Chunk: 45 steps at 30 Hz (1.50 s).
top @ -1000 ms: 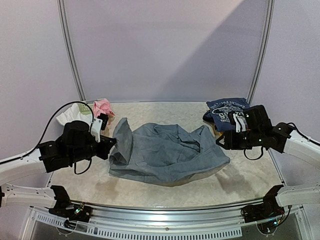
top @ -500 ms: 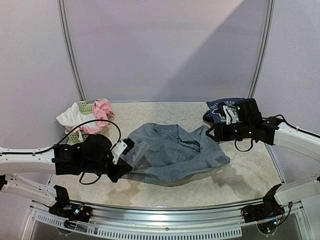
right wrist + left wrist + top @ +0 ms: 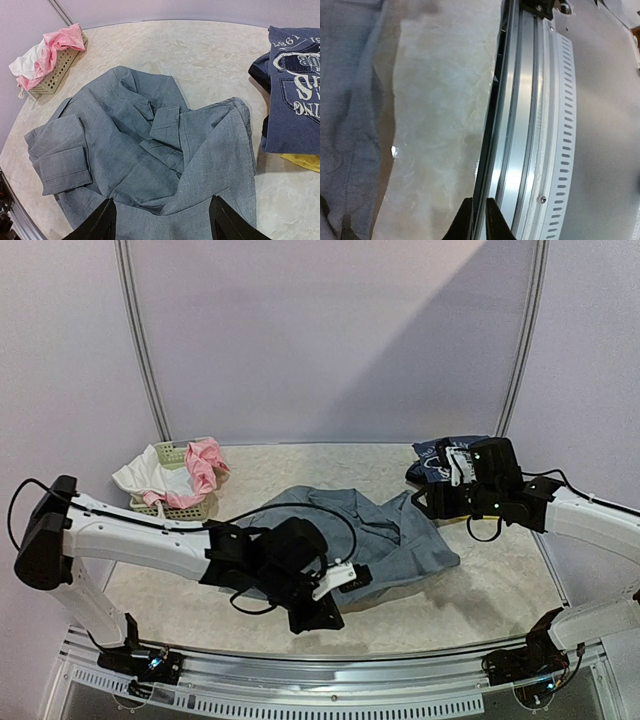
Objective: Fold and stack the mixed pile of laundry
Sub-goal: Adjust the crumpled shirt at the center of the board.
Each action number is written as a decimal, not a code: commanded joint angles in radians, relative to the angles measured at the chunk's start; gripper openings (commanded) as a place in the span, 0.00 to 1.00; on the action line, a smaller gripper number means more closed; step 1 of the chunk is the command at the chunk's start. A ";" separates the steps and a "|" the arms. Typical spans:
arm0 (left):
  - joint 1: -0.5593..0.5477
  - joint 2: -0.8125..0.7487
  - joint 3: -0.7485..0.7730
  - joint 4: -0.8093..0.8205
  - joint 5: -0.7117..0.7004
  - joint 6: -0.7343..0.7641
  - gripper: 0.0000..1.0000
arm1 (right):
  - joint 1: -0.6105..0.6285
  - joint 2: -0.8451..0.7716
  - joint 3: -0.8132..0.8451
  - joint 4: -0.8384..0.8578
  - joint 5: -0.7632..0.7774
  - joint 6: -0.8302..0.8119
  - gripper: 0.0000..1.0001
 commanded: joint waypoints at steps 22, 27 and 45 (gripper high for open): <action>0.313 -0.297 -0.051 -0.019 -0.518 -0.099 0.61 | 0.006 0.112 0.085 0.073 -0.001 -0.073 0.66; 0.424 -0.176 0.024 -0.026 -0.511 -0.086 0.60 | 0.007 0.273 0.202 0.046 -0.034 -0.120 0.66; 0.688 0.421 0.519 -0.309 -0.462 -0.048 0.57 | 0.006 0.616 0.442 -0.067 -0.089 -0.163 0.68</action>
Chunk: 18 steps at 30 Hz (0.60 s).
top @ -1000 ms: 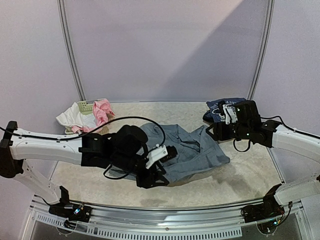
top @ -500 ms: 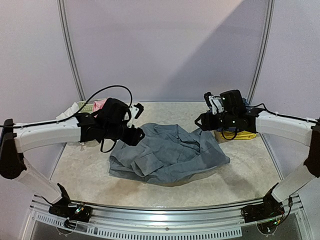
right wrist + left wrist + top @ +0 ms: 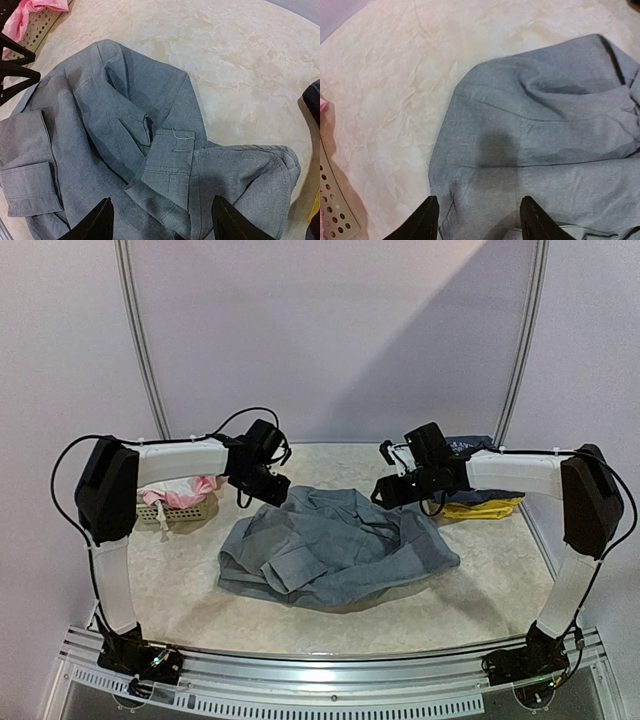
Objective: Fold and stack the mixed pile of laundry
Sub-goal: Adjust the crumpled shirt at the center of the board.
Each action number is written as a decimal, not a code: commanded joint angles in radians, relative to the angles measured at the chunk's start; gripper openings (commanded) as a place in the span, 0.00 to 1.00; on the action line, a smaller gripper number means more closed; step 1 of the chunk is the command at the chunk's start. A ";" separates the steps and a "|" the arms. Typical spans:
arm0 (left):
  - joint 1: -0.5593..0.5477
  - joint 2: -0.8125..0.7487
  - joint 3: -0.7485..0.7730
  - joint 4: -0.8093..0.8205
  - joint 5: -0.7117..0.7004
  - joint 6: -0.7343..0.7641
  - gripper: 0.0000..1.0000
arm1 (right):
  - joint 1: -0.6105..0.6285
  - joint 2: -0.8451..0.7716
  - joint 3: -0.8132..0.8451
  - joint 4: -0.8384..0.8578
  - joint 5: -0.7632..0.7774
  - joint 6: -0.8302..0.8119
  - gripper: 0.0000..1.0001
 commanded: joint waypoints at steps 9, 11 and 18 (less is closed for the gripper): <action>0.083 0.129 0.025 -0.107 0.044 0.001 0.57 | 0.007 0.095 0.050 -0.035 -0.045 -0.011 0.71; 0.084 0.143 0.027 -0.104 0.049 0.000 0.57 | 0.007 0.104 0.056 -0.038 -0.049 -0.011 0.71; 0.098 0.180 0.033 -0.073 0.058 0.006 0.49 | 0.007 0.118 0.062 -0.040 -0.050 -0.009 0.72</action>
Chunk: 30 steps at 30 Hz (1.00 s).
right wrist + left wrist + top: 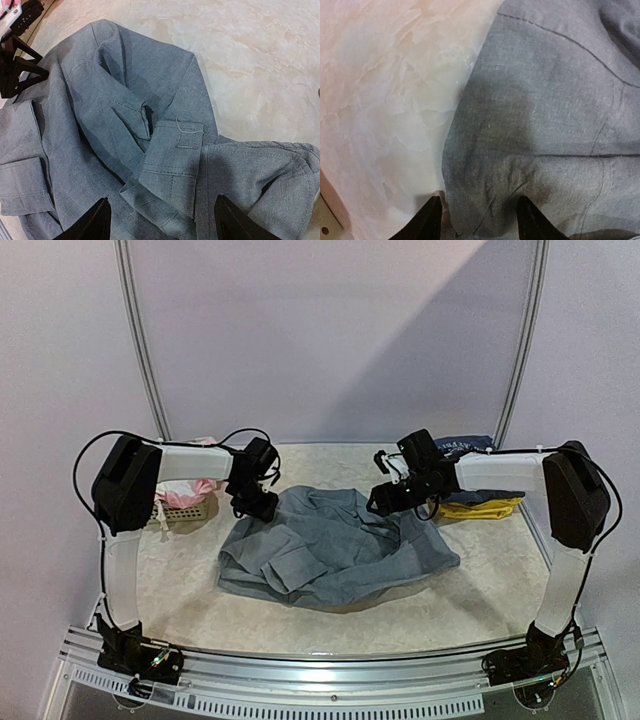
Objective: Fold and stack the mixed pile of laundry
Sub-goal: Adjust the crumpled shirt at the center of the board.
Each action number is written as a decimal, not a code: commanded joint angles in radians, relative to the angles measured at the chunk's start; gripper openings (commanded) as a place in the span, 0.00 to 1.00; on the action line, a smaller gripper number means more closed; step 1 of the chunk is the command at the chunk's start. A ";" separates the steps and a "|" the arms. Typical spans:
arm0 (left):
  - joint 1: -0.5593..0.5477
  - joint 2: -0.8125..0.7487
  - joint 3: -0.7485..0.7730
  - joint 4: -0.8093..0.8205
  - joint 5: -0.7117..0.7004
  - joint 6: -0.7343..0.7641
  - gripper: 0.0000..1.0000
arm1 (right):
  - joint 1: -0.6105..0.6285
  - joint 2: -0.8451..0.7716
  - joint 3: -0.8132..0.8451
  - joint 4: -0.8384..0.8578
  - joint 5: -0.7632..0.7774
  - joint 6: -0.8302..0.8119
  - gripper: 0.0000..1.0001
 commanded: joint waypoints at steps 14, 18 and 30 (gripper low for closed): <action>0.017 -0.185 -0.164 0.158 0.026 -0.026 0.00 | 0.008 0.025 0.009 -0.008 -0.001 0.023 0.72; 0.011 -0.305 -0.248 0.205 0.009 -0.044 0.00 | 0.008 0.040 0.001 0.010 -0.002 0.039 0.72; -0.008 -0.555 -0.479 0.298 -0.041 -0.099 0.00 | 0.009 0.028 0.001 0.043 0.018 0.054 0.72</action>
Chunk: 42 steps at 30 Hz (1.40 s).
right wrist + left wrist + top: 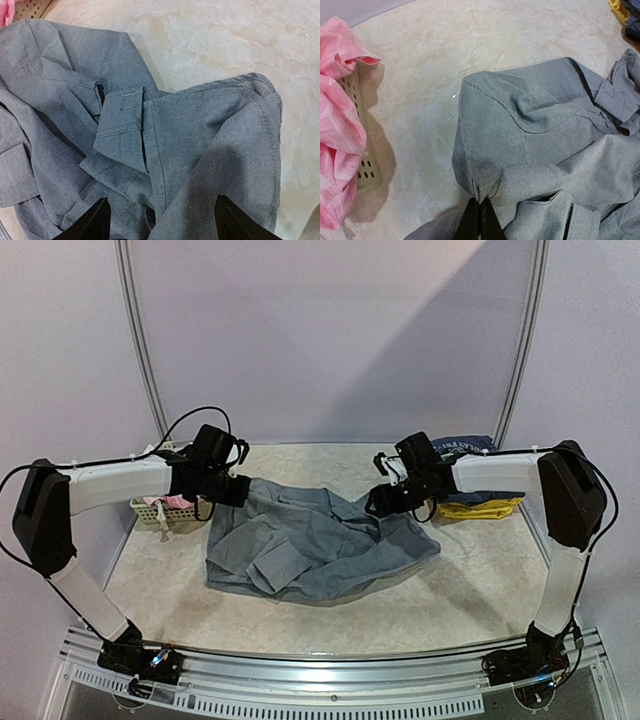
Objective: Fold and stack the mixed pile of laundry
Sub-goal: Adjust the crumpled shirt at the center of the board, then pick up the crumpled shirt from the center of the board.
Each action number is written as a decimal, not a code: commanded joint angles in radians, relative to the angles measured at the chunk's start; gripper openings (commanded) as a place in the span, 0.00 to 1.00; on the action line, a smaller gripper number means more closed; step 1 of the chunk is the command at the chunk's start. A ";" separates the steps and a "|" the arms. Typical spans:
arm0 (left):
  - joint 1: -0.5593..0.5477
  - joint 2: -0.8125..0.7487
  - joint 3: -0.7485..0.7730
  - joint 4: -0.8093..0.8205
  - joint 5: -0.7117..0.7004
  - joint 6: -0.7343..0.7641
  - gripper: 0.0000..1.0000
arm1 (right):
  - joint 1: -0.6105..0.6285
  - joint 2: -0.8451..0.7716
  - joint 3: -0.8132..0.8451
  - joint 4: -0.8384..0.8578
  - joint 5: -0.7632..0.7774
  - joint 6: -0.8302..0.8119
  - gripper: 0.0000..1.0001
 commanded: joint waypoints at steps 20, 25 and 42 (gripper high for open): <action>-0.010 0.052 -0.195 0.130 -0.005 -0.070 0.00 | 0.065 0.296 0.394 -0.172 -0.022 -0.025 0.73; -0.010 0.079 -0.203 0.145 -0.007 -0.073 0.00 | 0.075 0.360 0.453 -0.234 -0.034 -0.052 0.71; -0.010 0.112 -0.203 0.153 -0.019 -0.074 0.00 | 0.108 0.368 0.517 -0.298 0.151 -0.096 0.15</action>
